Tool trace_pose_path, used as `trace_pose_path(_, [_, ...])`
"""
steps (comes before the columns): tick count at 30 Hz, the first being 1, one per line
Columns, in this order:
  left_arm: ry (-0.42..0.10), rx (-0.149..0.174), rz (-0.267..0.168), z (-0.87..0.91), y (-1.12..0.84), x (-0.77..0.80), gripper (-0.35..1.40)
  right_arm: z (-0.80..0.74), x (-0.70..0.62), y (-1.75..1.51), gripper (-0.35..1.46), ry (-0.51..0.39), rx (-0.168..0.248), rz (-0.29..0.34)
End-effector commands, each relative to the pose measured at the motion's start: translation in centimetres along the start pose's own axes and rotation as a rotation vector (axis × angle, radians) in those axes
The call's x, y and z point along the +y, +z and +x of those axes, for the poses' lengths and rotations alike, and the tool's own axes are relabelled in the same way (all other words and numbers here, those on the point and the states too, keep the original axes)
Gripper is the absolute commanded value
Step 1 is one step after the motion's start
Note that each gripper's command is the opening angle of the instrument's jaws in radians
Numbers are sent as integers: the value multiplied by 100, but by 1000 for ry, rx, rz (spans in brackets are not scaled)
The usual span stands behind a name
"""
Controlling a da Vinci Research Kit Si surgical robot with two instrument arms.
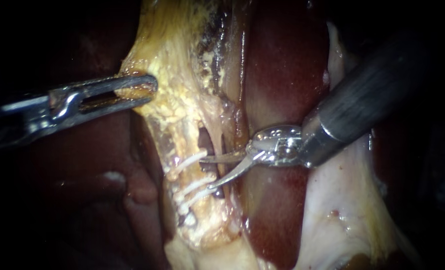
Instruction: Go to the cutting position left tube
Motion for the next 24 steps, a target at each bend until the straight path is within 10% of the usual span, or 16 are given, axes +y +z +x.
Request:
trace_pose_path(1, [0, 0, 0, 0, 0, 0, -35, 1, -1, 1, 140, -7, 4, 13])
trace_pose_path(24, [0, 1, 1, -1, 4, 3, -35, 21, -4, 43, 136, -68, 91, 202])
